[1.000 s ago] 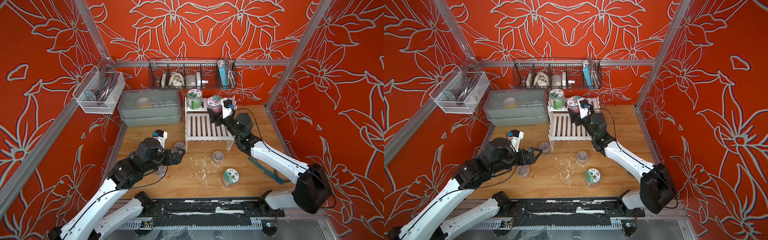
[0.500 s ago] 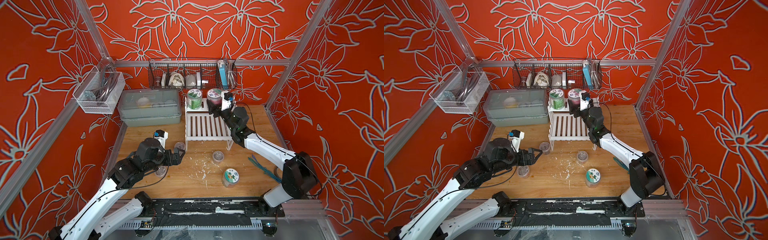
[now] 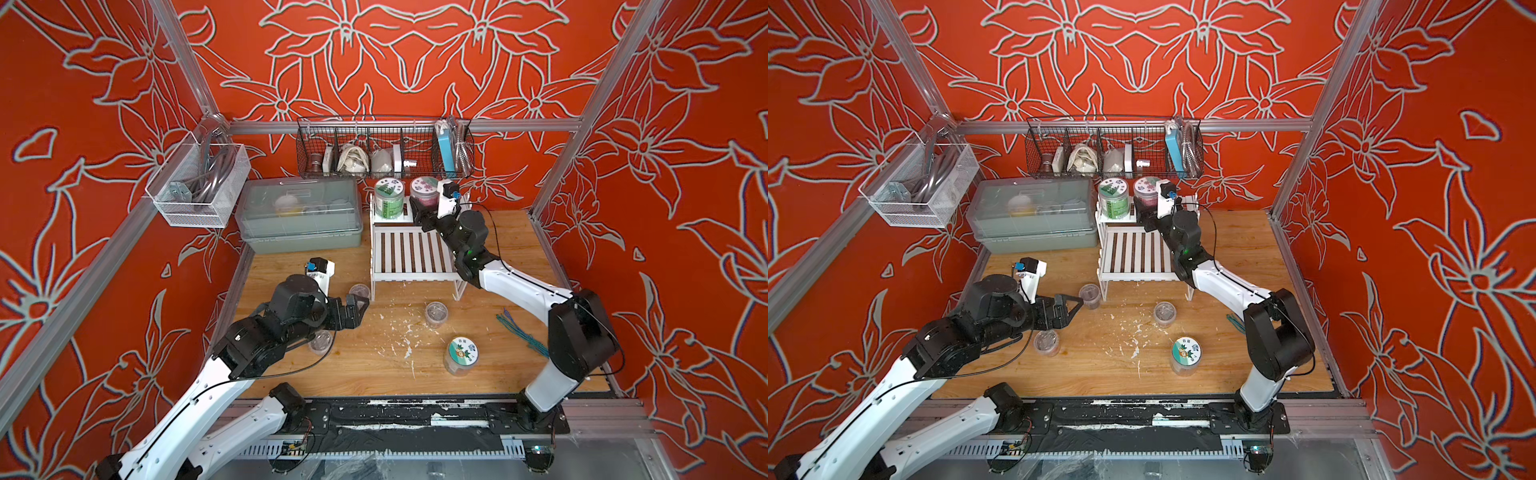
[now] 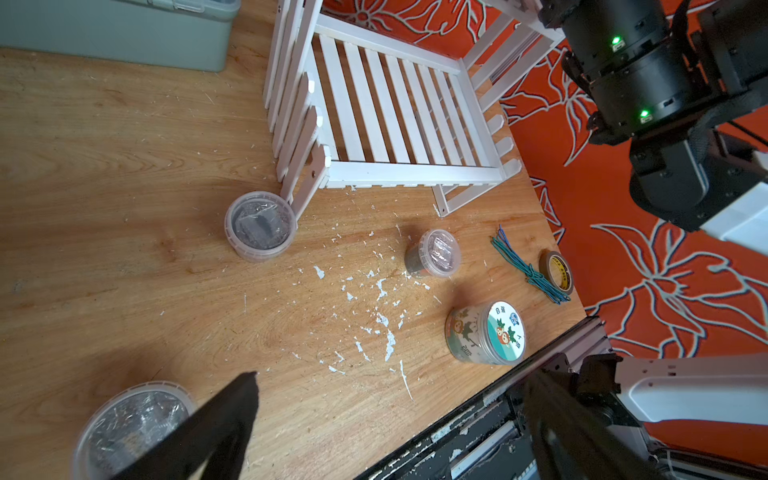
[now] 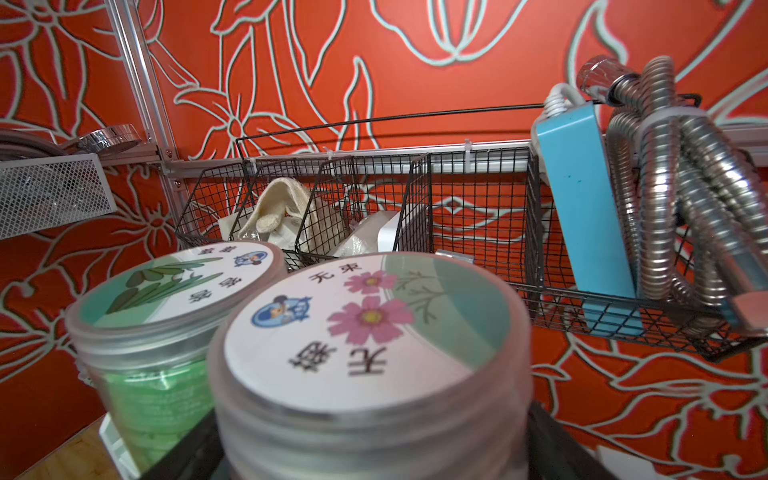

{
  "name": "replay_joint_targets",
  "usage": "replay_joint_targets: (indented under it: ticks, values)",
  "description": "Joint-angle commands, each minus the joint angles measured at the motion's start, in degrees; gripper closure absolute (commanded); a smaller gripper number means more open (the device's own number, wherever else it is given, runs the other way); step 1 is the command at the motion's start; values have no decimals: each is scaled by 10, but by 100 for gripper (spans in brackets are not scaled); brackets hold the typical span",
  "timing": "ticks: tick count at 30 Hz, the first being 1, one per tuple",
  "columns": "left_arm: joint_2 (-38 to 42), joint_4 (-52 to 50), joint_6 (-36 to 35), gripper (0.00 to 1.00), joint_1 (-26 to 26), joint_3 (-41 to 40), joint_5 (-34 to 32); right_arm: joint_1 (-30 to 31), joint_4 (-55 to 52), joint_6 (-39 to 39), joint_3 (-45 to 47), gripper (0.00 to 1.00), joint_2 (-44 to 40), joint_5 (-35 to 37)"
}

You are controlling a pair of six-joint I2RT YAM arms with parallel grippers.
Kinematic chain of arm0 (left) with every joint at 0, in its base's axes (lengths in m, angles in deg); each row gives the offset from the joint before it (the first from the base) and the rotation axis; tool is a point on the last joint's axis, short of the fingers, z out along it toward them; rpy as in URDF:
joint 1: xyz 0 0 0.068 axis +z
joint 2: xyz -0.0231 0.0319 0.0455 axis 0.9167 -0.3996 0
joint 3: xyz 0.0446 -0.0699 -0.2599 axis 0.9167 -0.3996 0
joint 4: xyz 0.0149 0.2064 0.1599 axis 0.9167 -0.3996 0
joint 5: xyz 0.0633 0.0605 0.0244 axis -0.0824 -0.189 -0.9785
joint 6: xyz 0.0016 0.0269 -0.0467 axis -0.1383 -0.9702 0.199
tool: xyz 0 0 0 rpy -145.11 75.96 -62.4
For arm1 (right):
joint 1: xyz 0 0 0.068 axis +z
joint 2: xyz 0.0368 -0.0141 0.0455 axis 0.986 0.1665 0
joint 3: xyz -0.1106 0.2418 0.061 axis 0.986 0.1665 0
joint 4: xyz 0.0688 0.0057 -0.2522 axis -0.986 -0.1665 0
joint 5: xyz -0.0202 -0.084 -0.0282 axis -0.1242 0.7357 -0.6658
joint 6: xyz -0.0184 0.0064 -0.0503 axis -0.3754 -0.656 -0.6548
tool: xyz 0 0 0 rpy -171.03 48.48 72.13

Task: Place the seed container on the shelf
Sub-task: Place the seed jar on the shelf.

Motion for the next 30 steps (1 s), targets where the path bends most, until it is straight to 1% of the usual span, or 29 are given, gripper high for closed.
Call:
replay_joint_targets:
  ticks: [1,6,16,19,21,24,30]
  values:
    - [5,-9,-12,1,4,15,-5,-2,43,13,-23,33,9,-11]
    - [6,-14,-18,1,5,18,-11,-2,44,13,-25,29,19,-9]
    - [2,-11,-20,1,7,18,-9,-3,36,12,-26,16,21,-7]
    - [1,-10,-22,1,8,18,-9,-2,31,13,-27,9,18,-11]
    - [-1,-11,-22,1,8,19,-8,-2,27,14,-27,6,15,-14]
    - [-1,-14,-22,1,9,22,-8,-3,20,15,-26,4,8,-18]
    - [3,-14,-19,1,8,17,-6,-3,3,12,-24,3,-11,-31]
